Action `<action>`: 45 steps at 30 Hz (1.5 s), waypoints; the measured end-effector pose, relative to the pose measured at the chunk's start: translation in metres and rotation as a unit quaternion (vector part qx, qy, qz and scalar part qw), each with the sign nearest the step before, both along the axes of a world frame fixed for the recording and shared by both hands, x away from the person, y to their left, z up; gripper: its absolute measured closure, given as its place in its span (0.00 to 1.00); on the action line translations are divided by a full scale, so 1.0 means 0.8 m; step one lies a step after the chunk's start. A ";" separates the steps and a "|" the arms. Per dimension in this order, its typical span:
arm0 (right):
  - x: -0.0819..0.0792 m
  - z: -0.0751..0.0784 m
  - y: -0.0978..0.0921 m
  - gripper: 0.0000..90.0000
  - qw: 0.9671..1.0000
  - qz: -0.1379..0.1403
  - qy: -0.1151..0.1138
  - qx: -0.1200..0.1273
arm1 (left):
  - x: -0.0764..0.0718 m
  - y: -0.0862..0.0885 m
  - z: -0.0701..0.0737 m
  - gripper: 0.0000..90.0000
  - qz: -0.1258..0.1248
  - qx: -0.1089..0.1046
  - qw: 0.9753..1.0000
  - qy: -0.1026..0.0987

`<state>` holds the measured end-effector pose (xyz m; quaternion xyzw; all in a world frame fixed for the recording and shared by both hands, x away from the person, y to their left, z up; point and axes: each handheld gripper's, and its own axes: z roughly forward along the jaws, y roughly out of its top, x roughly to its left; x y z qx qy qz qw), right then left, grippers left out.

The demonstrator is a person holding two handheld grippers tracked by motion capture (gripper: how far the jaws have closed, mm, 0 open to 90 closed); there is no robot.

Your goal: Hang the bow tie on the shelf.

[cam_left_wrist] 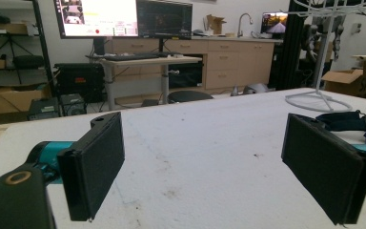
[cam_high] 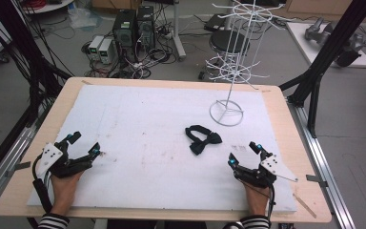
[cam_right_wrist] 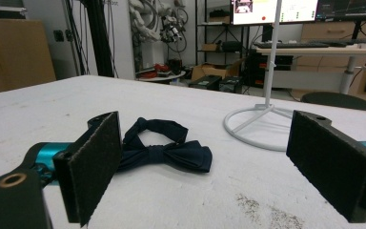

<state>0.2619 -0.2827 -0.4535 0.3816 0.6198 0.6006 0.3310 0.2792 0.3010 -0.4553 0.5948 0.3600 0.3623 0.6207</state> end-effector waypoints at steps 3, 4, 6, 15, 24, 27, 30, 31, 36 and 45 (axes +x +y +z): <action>0.000 0.000 0.000 0.12 1.000 0.000 0.002 0.002 | 0.000 0.000 0.000 0.17 0.002 -0.003 1.000 0.002; 0.000 0.000 0.000 0.12 1.000 0.000 0.000 0.001 | 0.000 0.000 0.000 0.17 0.002 -0.003 1.000 0.002; 0.000 0.000 0.001 0.12 1.000 -0.004 0.000 -0.001 | 0.000 0.000 0.000 0.17 0.001 0.000 1.000 0.000; 0.000 0.000 0.002 0.12 1.000 -0.007 0.001 -0.004 | 0.000 0.000 0.000 0.17 0.002 -0.003 1.000 -0.001; 0.001 0.001 0.003 0.12 1.000 -0.014 0.007 -0.009 | 0.000 0.000 0.000 0.17 0.001 0.000 1.000 0.000; 0.001 0.001 0.003 0.12 1.000 -0.016 0.009 -0.005 | 0.000 0.000 0.000 0.17 0.001 0.000 1.000 -0.001; 0.001 0.001 0.003 0.12 1.000 -0.019 0.009 -0.007 | 0.000 0.000 0.000 0.17 0.001 0.000 1.000 0.001; 0.002 0.001 0.003 0.12 1.000 -0.019 0.011 -0.006 | 0.000 0.000 0.000 0.17 0.001 0.000 1.000 0.001; 0.007 0.003 -0.001 0.12 0.999 -0.018 0.033 0.007 | 0.001 0.000 0.000 0.17 0.003 -0.003 1.000 0.002; 0.019 0.034 0.007 0.12 0.998 -0.001 0.059 -0.031 | 0.000 0.000 0.000 0.17 0.002 0.000 1.000 0.001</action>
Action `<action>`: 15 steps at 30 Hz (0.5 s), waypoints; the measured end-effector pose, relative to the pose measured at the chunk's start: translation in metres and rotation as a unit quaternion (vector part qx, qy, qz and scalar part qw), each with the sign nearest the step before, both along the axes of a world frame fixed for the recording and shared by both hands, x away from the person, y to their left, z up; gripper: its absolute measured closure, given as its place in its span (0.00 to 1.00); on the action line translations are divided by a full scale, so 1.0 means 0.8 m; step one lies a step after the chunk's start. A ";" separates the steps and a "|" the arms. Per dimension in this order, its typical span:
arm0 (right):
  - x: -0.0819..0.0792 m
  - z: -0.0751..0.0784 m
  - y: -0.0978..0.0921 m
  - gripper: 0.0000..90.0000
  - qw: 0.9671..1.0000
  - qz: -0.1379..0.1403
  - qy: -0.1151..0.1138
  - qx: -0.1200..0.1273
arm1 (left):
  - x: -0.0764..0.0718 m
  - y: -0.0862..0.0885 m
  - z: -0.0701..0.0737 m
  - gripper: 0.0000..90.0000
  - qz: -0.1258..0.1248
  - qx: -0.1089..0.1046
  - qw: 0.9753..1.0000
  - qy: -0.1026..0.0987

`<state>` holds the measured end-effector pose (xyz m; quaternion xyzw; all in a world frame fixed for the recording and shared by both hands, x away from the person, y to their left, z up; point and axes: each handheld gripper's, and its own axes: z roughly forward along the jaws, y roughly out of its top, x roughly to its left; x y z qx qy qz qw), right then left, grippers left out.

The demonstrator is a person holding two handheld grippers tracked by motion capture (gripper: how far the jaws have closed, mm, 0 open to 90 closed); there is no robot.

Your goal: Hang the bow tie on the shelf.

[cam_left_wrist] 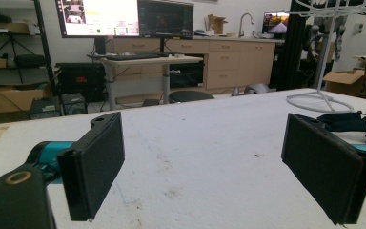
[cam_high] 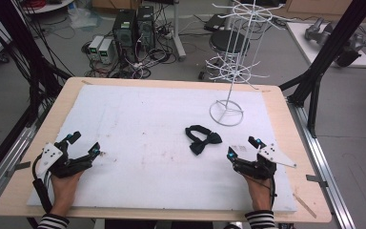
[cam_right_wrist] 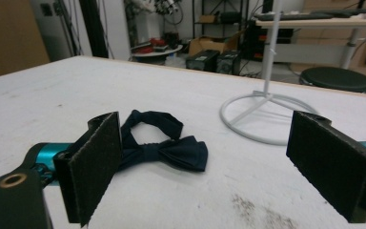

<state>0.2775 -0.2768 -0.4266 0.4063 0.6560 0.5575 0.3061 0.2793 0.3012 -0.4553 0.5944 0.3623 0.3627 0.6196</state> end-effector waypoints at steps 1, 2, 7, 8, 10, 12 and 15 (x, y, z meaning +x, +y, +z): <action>0.000 0.000 0.000 0.12 1.000 0.000 0.000 0.000 | 0.000 0.000 0.000 0.17 0.000 0.000 1.000 0.000; 0.005 0.008 0.004 0.12 1.000 0.008 0.009 -0.009 | 0.000 0.000 0.000 0.17 0.000 -0.001 1.000 0.000; 0.015 0.021 0.013 0.12 0.999 0.032 0.021 -0.021 | 0.000 0.000 0.000 0.17 0.001 -0.003 1.000 0.000; 0.017 0.024 0.016 0.12 0.999 0.039 0.023 -0.025 | 0.000 0.000 0.000 0.17 0.001 -0.001 1.000 0.000; 0.022 0.030 0.021 0.12 0.998 0.052 0.029 -0.036 | 0.000 0.000 0.000 0.17 0.000 -0.001 1.000 0.000; 0.028 0.037 0.028 0.12 0.996 0.066 0.040 -0.047 | 0.000 0.000 0.000 0.17 0.001 -0.003 1.000 0.000; 0.036 0.042 0.034 0.12 0.994 0.078 0.055 -0.059 | 0.000 -0.001 0.000 0.17 0.001 -0.003 1.000 0.000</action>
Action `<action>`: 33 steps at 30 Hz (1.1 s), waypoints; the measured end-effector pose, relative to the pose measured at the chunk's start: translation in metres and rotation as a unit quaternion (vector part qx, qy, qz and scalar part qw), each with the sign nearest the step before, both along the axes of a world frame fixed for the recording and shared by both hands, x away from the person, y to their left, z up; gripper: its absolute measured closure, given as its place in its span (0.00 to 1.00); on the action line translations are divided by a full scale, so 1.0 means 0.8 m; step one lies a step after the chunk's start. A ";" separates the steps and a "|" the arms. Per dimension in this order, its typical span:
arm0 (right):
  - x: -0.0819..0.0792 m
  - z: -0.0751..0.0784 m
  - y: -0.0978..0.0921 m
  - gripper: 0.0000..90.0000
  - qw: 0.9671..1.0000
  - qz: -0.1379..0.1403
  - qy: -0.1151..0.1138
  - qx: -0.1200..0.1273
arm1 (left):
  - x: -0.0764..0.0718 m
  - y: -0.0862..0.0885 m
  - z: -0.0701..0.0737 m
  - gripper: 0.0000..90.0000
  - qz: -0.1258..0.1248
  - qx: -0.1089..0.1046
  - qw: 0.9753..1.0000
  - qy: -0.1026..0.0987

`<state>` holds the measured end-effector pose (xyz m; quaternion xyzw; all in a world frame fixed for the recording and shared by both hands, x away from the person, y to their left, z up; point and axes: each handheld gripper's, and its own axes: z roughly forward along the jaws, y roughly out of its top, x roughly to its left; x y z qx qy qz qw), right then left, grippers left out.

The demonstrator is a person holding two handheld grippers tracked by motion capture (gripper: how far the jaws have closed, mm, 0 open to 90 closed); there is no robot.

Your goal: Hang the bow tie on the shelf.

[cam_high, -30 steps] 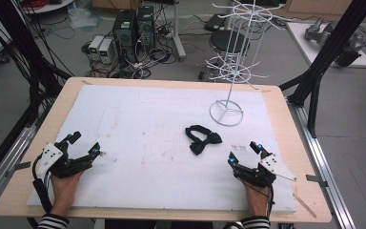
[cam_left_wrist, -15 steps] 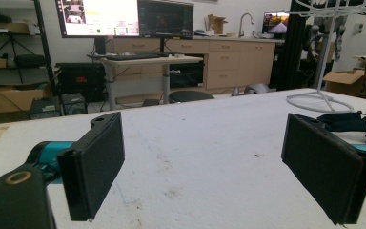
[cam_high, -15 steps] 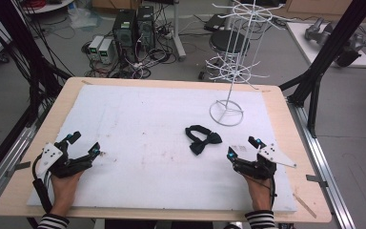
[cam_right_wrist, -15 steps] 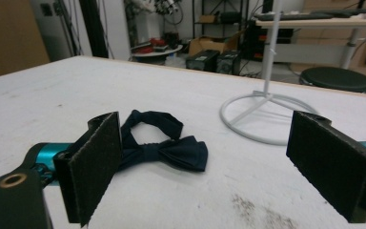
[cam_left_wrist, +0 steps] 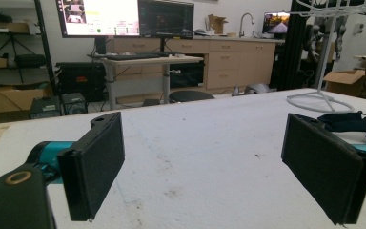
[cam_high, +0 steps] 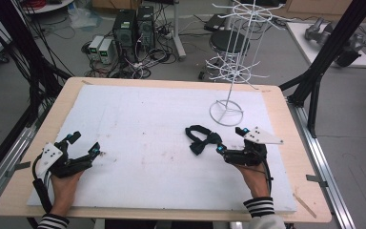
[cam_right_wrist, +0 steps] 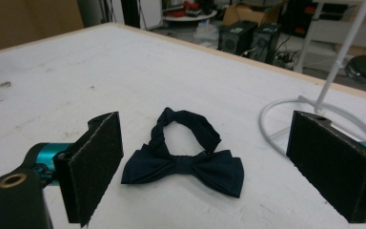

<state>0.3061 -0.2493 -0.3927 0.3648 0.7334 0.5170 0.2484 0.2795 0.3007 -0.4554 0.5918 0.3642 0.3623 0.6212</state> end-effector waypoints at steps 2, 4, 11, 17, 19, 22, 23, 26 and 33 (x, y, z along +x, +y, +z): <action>0.005 0.003 0.004 0.12 1.000 0.006 0.013 -0.004 | 0.000 0.000 0.000 0.17 0.000 0.000 1.000 0.001; 0.008 0.004 0.007 0.12 1.000 0.012 0.018 -0.010 | 0.000 0.000 0.000 0.17 -0.001 0.000 1.000 0.001; 0.026 0.009 0.028 0.12 0.998 0.030 0.051 -0.033 | 0.000 0.000 0.000 0.17 0.000 0.001 1.000 0.001; 0.045 0.009 0.054 0.17 0.993 0.050 0.085 -0.067 | 0.000 0.000 0.000 0.17 -0.001 0.001 1.000 0.002; 0.048 0.010 0.061 0.17 0.992 0.052 0.087 -0.079 | 0.000 0.000 0.000 0.17 -0.001 0.001 1.000 0.002; 0.053 0.011 0.067 0.18 0.990 0.055 0.096 -0.083 | 0.001 0.001 0.000 0.17 -0.001 0.001 1.000 0.002; 0.057 0.011 0.073 0.18 0.989 0.060 0.108 -0.086 | 0.001 0.001 0.000 0.17 -0.001 0.001 1.000 0.002; 0.060 0.011 0.078 0.18 0.987 0.062 0.114 -0.095 | 0.001 0.001 0.000 0.17 -0.001 0.001 1.000 0.002; 0.075 0.012 0.093 0.22 0.981 0.068 0.135 -0.121 | 0.001 0.001 0.000 0.17 -0.002 0.000 1.000 0.002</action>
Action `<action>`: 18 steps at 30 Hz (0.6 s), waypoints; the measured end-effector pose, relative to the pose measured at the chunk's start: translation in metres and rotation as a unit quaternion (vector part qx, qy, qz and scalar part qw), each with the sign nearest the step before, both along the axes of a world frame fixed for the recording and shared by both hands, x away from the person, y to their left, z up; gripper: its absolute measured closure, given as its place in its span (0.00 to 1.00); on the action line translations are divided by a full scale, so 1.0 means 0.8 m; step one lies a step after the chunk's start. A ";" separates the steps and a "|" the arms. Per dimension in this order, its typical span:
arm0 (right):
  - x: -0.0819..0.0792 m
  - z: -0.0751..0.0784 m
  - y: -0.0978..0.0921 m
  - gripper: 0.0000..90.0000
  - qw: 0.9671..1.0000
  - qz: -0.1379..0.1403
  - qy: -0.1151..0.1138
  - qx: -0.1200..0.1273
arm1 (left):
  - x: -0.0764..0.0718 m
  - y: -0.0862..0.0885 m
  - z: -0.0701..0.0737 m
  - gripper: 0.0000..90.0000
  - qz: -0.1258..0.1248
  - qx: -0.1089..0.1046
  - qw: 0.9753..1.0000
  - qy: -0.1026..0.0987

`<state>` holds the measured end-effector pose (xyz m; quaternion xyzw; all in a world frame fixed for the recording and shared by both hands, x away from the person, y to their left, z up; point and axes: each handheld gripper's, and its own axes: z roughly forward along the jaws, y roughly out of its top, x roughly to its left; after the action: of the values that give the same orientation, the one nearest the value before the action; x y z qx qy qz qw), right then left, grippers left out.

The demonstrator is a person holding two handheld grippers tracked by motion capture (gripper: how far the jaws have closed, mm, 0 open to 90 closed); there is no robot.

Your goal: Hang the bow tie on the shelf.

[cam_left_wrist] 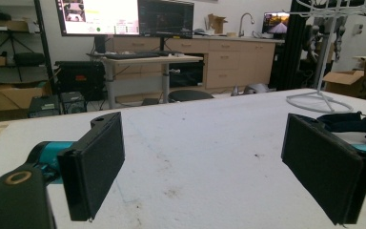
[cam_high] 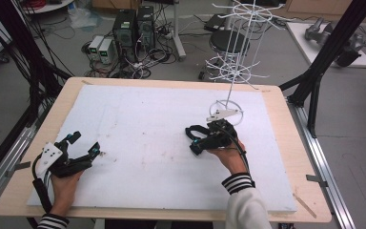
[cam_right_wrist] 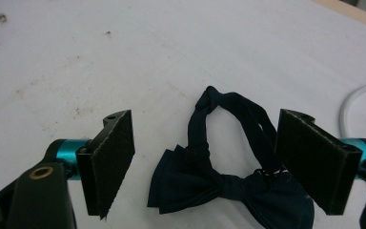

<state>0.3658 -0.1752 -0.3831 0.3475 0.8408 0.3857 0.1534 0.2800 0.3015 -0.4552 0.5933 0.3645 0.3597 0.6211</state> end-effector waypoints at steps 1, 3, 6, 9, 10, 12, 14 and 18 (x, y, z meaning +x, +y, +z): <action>0.000 0.000 0.000 0.22 1.000 0.000 0.000 0.000 | 0.000 0.000 0.000 0.17 0.000 0.000 1.000 0.000; 0.004 -0.003 0.005 0.23 1.000 0.001 0.013 -0.014 | 0.000 0.000 0.000 0.17 0.000 0.000 1.000 0.000; 0.009 -0.006 0.011 0.26 0.999 0.003 0.025 -0.037 | 0.000 0.000 0.000 0.17 0.000 0.000 1.000 0.002; 0.012 -0.007 0.017 0.28 0.998 0.010 0.031 -0.051 | 0.000 0.000 0.000 0.17 -0.001 0.000 1.000 0.001; 0.014 -0.007 0.019 0.29 0.998 0.011 0.034 -0.058 | 0.000 0.000 0.000 0.17 -0.001 0.000 1.000 0.001; 0.018 -0.010 0.025 0.31 0.997 0.016 0.039 -0.069 | 0.000 0.000 0.000 0.17 -0.001 0.000 1.000 0.001; 0.019 -0.011 0.026 0.32 0.996 0.017 0.046 -0.071 | 0.000 0.000 0.000 0.17 -0.001 0.000 1.000 0.001; 0.023 -0.017 0.027 0.36 0.994 0.014 0.060 -0.092 | 0.000 0.000 0.000 0.17 -0.001 0.000 1.000 0.001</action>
<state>0.3845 -0.1534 -0.3966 0.3430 0.8849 0.2877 0.1290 0.2802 0.3017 -0.4551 0.5937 0.3649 0.3583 0.6212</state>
